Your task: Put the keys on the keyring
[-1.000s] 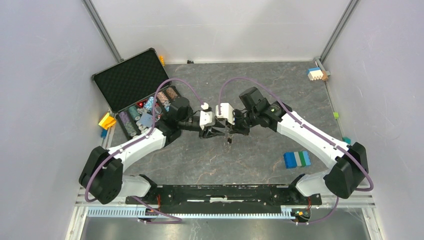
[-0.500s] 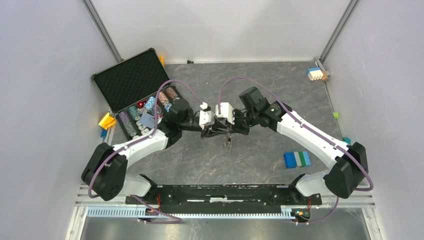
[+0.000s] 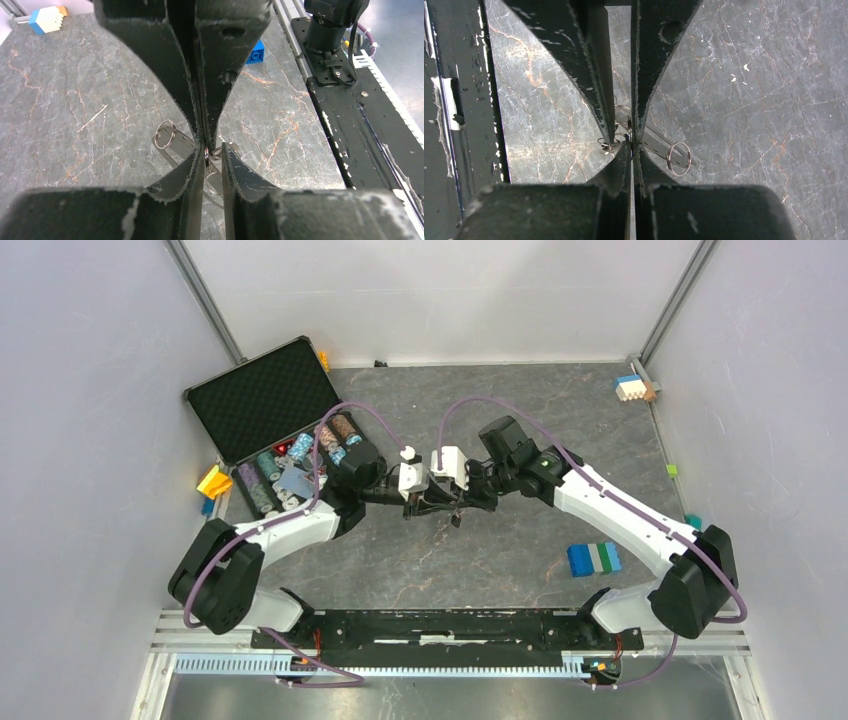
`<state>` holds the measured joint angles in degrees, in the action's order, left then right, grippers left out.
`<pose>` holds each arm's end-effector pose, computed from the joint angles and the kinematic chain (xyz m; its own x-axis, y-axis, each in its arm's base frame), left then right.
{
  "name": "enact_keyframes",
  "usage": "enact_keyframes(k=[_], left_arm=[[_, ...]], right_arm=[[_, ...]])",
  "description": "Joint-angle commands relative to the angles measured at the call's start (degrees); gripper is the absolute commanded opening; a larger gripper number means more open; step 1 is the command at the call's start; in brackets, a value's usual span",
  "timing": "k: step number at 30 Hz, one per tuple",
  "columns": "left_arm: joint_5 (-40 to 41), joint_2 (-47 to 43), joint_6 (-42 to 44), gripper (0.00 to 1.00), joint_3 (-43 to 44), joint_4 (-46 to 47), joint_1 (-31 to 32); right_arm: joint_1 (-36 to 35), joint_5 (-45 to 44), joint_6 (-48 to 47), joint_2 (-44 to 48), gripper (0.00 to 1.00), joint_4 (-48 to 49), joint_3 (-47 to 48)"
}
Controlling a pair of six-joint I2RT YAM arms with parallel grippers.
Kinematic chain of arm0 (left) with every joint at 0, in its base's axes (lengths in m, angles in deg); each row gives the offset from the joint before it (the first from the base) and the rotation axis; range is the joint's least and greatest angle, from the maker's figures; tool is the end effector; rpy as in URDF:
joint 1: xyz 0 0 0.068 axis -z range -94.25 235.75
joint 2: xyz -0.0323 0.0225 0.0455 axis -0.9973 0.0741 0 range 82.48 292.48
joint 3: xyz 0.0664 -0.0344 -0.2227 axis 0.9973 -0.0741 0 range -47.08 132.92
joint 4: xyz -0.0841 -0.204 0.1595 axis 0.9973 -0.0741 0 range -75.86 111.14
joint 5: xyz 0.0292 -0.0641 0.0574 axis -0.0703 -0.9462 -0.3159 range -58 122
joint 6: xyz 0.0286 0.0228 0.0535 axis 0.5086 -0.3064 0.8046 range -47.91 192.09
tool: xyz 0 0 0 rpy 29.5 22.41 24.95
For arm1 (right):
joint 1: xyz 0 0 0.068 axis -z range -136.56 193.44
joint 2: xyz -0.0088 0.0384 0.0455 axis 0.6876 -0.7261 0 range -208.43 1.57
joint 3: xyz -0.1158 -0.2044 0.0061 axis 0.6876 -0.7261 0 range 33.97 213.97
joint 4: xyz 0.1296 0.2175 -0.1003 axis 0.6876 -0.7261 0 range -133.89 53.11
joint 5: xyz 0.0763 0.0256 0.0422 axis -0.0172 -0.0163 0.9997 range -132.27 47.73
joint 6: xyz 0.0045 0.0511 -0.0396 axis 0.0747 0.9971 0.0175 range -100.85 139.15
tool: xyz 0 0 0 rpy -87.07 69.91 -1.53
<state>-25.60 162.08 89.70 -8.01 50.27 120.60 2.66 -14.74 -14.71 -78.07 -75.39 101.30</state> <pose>0.2321 -0.2137 0.1934 0.1434 0.0976 -0.9848 0.9883 -0.0659 0.1374 0.2256 0.2255 0.2463 -0.0413 -0.6881 -0.7244 -0.9916 0.1171 -0.0547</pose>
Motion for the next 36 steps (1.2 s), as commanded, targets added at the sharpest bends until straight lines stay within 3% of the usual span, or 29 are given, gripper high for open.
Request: enact_keyframes(k=[1,27,36], left_arm=[[-1.52,0.92,-1.97,0.24,-0.87,3.27,0.17],[-1.83,0.93,-6.69,0.17,-0.96,7.32,0.04],[-1.91,1.01,-7.75,0.02,-1.19,7.88,0.06]], right_arm=[[0.23,2.39,0.63,3.0,0.0,4.45,-0.57],[0.68,3.96,0.63,2.85,0.0,4.58,-1.77],[0.7,4.03,0.58,2.97,0.0,4.58,-1.96]])
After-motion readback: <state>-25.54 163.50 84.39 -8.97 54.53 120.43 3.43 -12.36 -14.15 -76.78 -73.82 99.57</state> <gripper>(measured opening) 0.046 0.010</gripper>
